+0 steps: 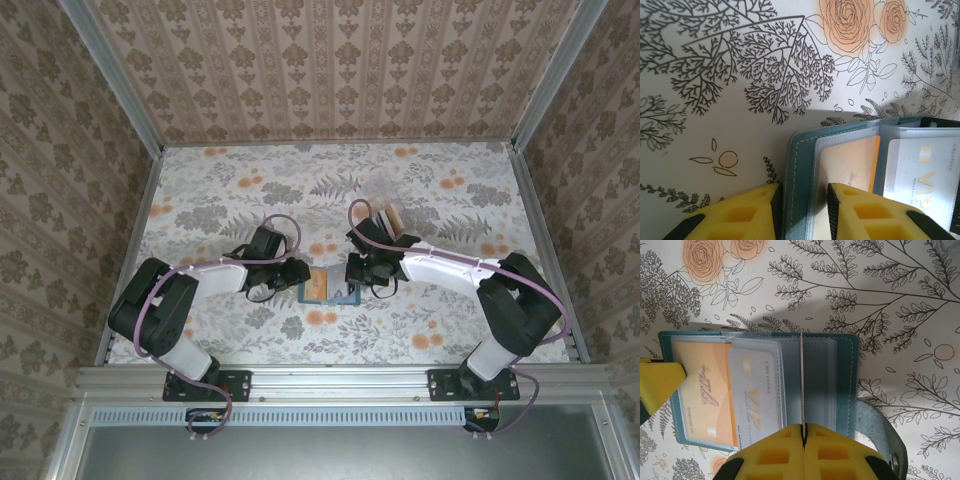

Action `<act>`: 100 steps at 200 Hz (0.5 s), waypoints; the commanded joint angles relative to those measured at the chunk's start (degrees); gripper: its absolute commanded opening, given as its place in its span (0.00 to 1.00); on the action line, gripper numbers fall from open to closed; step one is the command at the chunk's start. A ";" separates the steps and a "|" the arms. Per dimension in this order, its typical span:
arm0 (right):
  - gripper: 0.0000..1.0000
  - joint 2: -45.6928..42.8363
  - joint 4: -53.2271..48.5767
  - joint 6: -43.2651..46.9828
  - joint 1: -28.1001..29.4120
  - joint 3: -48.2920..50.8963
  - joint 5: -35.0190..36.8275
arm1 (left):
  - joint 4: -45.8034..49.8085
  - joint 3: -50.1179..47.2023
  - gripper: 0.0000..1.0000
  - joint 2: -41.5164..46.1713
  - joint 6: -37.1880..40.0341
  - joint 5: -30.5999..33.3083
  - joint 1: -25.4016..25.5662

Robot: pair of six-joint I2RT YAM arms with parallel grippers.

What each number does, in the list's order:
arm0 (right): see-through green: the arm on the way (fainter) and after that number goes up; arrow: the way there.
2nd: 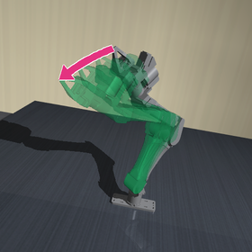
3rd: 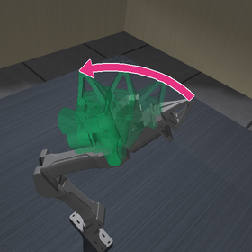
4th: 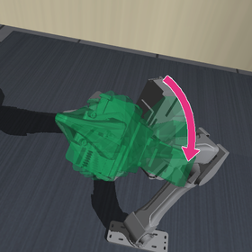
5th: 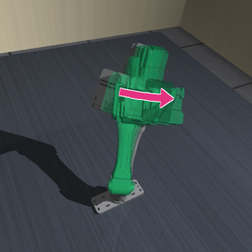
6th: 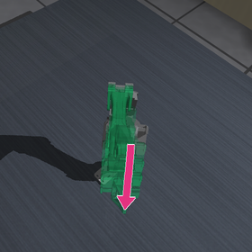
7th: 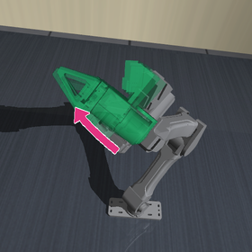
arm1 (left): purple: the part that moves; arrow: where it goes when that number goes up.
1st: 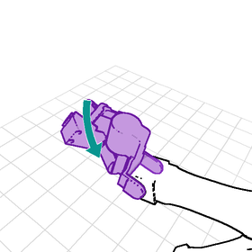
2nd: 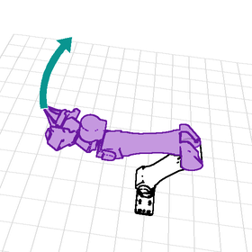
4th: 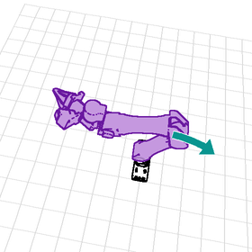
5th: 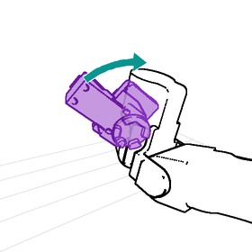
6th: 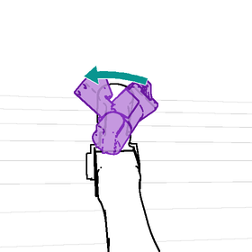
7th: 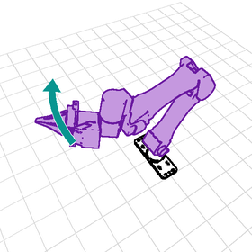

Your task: Put the credit cards into the card holder

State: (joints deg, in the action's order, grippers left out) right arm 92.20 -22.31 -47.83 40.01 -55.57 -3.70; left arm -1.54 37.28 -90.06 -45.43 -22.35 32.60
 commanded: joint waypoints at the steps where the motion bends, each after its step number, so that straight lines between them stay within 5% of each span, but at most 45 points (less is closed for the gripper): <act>1: 0.00 -2.20 -0.70 -0.94 -0.02 -0.21 -0.61 | 1.48 0.78 0.32 -1.67 -0.22 -1.21 0.71; 100: 0.00 -3.65 -3.08 0.81 0.07 -3.62 -1.81 | 1.19 1.04 0.31 -1.76 -0.24 -1.29 0.80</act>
State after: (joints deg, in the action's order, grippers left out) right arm 90.06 -24.34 -47.94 40.03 -57.36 -3.81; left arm -1.56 37.39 -90.26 -45.43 -22.55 32.60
